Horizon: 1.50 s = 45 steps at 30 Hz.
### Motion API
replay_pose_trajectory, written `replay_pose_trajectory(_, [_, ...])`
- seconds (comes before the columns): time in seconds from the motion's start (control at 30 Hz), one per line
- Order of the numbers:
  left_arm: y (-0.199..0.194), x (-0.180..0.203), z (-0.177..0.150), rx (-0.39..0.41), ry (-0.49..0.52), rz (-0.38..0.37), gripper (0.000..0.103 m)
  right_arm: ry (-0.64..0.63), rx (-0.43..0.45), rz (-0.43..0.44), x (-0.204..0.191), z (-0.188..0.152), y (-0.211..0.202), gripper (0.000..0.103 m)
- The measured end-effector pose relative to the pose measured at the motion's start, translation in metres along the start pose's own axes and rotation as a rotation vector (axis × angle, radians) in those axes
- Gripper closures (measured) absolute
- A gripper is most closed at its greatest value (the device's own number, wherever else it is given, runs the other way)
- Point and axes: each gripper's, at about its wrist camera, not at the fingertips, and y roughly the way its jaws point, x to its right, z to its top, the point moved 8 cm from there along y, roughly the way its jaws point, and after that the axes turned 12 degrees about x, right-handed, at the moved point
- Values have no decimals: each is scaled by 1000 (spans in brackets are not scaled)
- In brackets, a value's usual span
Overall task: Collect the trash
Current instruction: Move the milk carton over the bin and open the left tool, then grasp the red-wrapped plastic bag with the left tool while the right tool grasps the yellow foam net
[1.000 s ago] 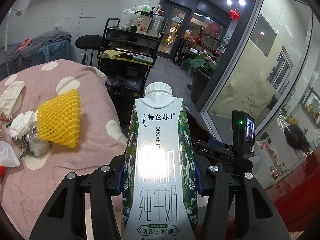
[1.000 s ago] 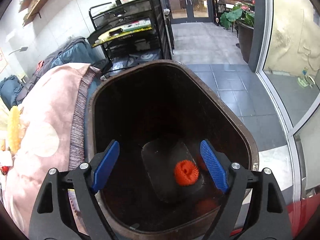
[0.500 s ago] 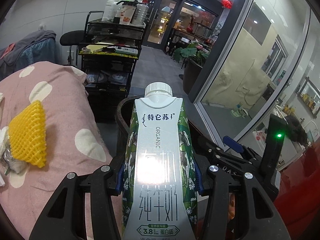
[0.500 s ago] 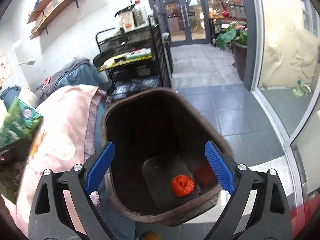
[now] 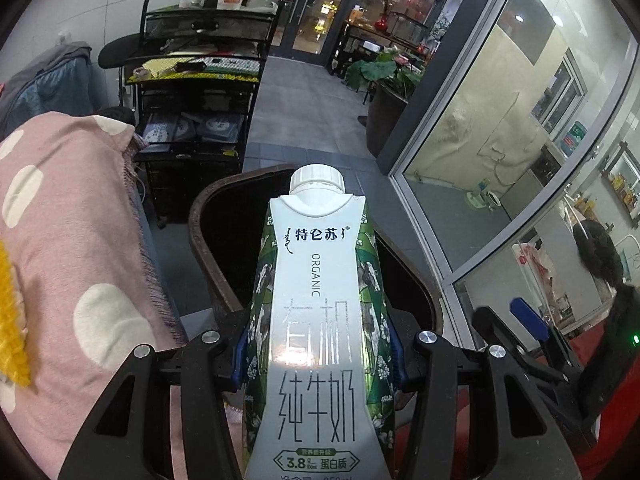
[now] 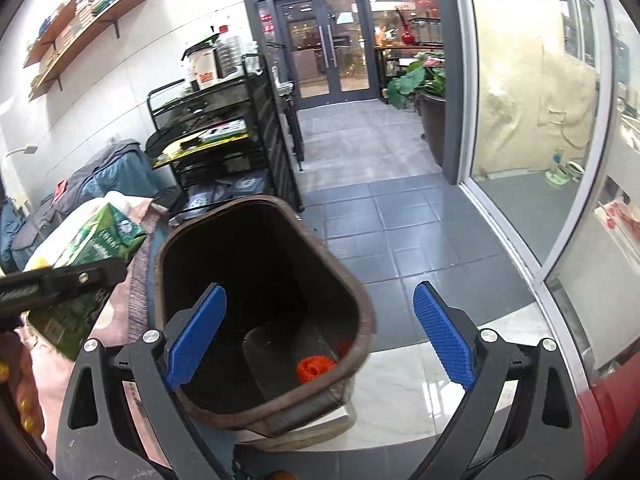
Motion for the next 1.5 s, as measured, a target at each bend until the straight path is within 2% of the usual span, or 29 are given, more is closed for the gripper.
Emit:
replay_pose_trajectory(0.33, [54,4,-9,-131,-51,29,53,23,38,-30,18,6,-15,10])
replay_pose_trajectory(0.57, [66,11,-19,-165,-35,23,53,21,52,-39,20,10,-16,10])
replay_pose_trajectory(0.6, [67,12,-19,-168,-22,27,52,18,50,-41,19,10,-16,10])
replay_pose_trajectory(0.67, [67,14,-19,-166,9,39,43,21,46,-40,20,10,-16,10])
replay_pose_trajectory(0.73, [65,17,-18,-152,38,47,26,26,43,-38,20,10,-16,10])
replay_pose_trajectory(0.8, [63,19,-17,-139,69,53,22,24,40,-39,20,11,-16,10])
replay_pose_trajectory(1.0, [42,17,-11,-78,89,70,17,30,62,-32,18,17,-22,9])
replay_pose_trajectory(1.33, [-27,17,11,122,123,66,10,56,84,12,-1,26,-29,7])
replay_pose_trajectory(1.5, [-62,2,15,205,146,125,9,73,101,36,-9,31,-34,7])
